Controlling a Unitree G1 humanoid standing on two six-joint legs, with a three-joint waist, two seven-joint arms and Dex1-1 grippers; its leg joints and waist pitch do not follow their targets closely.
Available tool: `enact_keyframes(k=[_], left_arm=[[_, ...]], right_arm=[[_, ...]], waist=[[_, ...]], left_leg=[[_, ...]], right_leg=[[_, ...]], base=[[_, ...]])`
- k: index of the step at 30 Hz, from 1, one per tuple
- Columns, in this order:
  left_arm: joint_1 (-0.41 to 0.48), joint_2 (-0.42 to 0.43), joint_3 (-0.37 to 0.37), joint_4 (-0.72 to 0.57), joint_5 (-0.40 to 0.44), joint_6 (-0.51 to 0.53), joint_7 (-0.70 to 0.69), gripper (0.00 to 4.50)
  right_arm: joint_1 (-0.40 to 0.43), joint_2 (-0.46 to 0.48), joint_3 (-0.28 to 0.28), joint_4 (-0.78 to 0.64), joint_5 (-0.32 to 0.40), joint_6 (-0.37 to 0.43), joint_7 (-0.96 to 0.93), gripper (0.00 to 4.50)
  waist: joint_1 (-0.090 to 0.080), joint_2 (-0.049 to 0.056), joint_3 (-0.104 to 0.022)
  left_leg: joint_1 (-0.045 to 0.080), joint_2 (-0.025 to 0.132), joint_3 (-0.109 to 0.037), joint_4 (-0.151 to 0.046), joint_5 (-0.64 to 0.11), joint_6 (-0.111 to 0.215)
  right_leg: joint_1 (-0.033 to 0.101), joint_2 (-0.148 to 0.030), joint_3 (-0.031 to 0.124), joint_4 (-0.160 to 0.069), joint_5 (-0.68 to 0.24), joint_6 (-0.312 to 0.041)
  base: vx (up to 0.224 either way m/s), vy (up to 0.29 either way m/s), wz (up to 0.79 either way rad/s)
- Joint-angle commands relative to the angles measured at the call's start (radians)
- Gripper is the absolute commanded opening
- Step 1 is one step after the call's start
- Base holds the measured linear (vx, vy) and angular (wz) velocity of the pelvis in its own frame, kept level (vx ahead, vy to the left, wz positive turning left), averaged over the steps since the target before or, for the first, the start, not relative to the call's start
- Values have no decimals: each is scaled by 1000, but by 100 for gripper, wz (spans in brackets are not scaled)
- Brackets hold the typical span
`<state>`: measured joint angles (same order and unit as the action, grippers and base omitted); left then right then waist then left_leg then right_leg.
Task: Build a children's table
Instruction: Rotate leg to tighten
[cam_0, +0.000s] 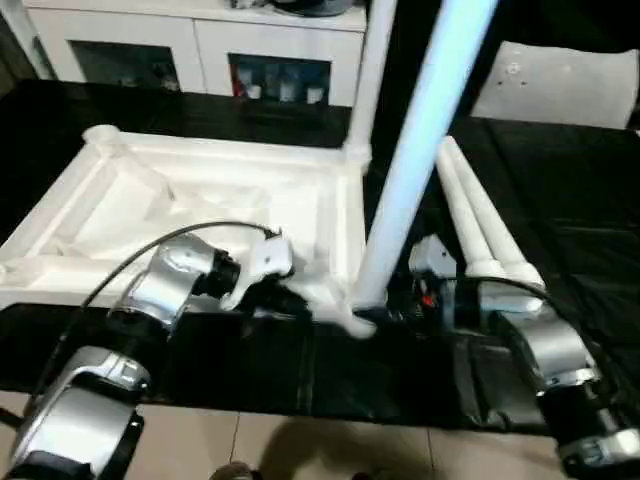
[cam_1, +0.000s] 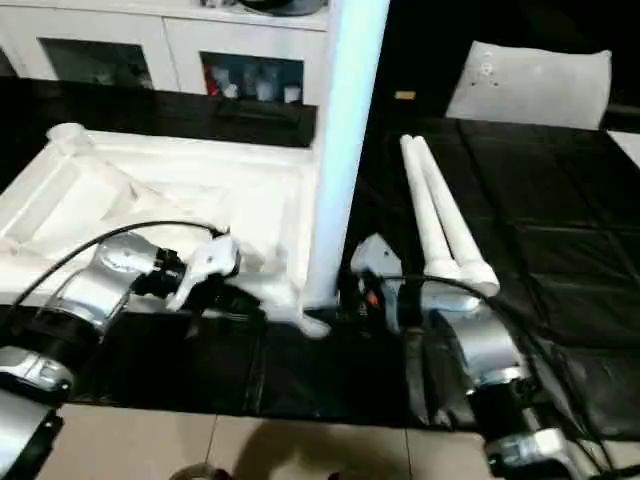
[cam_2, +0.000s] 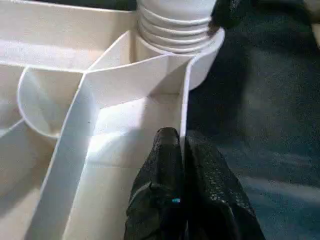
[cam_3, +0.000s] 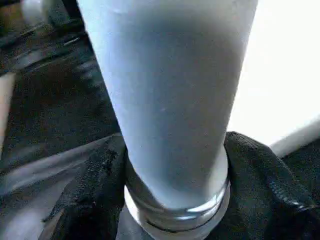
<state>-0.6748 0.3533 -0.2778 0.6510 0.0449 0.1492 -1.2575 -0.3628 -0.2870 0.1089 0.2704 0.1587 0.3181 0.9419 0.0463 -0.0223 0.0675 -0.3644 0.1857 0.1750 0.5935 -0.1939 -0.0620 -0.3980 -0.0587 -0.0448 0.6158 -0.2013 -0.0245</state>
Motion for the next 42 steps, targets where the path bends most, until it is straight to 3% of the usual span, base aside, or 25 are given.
enact_keyframes(k=[1,2,5,6,9,10,12,13,14,15,18,20,22,25,28,31,34,38,42], left_arm=[[-5,-138,15,-51,-30,102,183,0],[-7,-156,22,-52,-29,119,215,0],[-14,-209,51,-55,-28,165,319,0],[-19,-260,79,-63,-20,205,429,0],[-23,-289,97,-75,-16,234,494,0],[-22,-297,102,-85,-14,249,511,0],[-18,-307,104,-116,1,270,538,0],[-15,-303,97,-123,6,270,531,0],[-11,-291,86,-127,12,257,511,0],[-6,-284,80,-134,14,251,496,0],[16,-225,57,-147,15,203,409,0],[18,-215,53,-148,15,194,396,0],[31,-159,45,-148,12,149,321,0],[36,-131,38,-147,14,129,283,0],[58,-63,10,-164,-2,63,142,0],[65,-34,-8,-168,-16,20,60,0],[58,-3,-40,-140,-19,-41,-33,0],[42,16,-59,-98,-21,-99,-110,0],[28,40,-78,-66,-15,-137,-174,0]], right_arm=[[-4,133,68,-28,25,83,-108,265],[-9,156,66,-25,22,95,-140,265],[-19,221,66,-21,-1,123,-231,265],[-31,293,60,-9,-29,152,-346,265],[-43,342,48,6,-48,169,-434,265],[-47,360,40,11,-50,171,-458,265],[-52,392,27,17,-53,144,-497,265],[-51,395,22,15,-48,135,-498,300],[-50,394,16,13,-45,125,-499,321],[-48,392,12,9,-48,119,-497,335],[-29,330,-4,-20,-45,88,-434,363],[-26,319,-10,-25,-42,83,-424,378],[-9,238,-17,-53,-31,43,-336,385],[-3,196,-19,-59,-28,24,-289,422],[2,84,-17,-49,-30,-45,-142,444],[-4,32,-14,-37,-29,-65,-65,444],[-19,-52,21,-15,-42,-122,46,444],[-39,-105,44,9,-30,-152,156,444],[-51,-143,66,24,-20,-175,249,444]], waist=[[-6,-2,-46],[-18,0,-47],[-27,2,-46],[-29,0,-46],[-36,2,-45],[-37,0,-47],[-40,6,-50],[-39,7,-53],[-37,10,-57],[-37,10,-57],[-37,12,-60],[-36,12,-59],[-35,10,-60],[-34,15,-59],[-32,16,-60],[-33,13,-63],[-21,15,-61],[-4,13,-58],[6,12,-60]], left_leg=[[10,48,-15,-83,-204,10],[8,45,-16,-83,-213,1],[8,43,-15,-82,-222,5],[10,40,-16,-81,-234,7],[9,39,-17,-83,-234,6],[9,39,-17,-81,-230,10],[6,39,-17,-82,-209,17],[6,40,-17,-80,-197,21],[3,39,-15,-78,-156,37],[3,39,-15,-78,-156,37],[-1,37,-14,-75,-111,62],[-1,38,-12,-74,-116,72],[0,37,-11,-74,-124,75],[-1,40,-11,-73,-124,76],[0,43,-12,-72,-112,76],[2,44,-9,-69,-103,93],[8,47,-7,-69,-115,95],[11,47,-6,-71,-153,74],[9,49,-6,-69,-139,75]], right_leg=[[43,-85,46,-88,-301,-207],[43,-83,47,-93,-317,-195],[39,-80,49,-96,-321,-187],[38,-81,48,-101,-348,-180],[37,-80,49,-104,-368,-168],[36,-80,51,-103,-359,-167],[39,-80,52,-101,-312,-174],[39,-80,53,-98,-286,-177],[43,-77,52,-92,-189,-192],[43,-77,52,-92,-189,-192],[52,-77,50,-82,-81,-220],[53,-78,50,-83,-79,-224],[55,-78,50,-85,-97,-224],[55,-79,50,-83,-106,-226],[58,-77,49,-78,-68,-240],[55,-77,49,-71,-16,-264],[52,-78,49,-72,-35,-272],[51,-79,48,-75,-92,-261],[52,-80,48,-72,-88,-257]], base=[[0,0,0],[0,0,0],[0,0,0],[0,0,0],[0,0,0],[0,0,0],[0,0,0],[0,0,0],[0,0,0],[0,0,0],[0,0,0],[0,0,0],[0,0,0],[0,0,0],[0,0,0],[0,0,0],[0,0,0],[0,0,0],[0,0,0]])
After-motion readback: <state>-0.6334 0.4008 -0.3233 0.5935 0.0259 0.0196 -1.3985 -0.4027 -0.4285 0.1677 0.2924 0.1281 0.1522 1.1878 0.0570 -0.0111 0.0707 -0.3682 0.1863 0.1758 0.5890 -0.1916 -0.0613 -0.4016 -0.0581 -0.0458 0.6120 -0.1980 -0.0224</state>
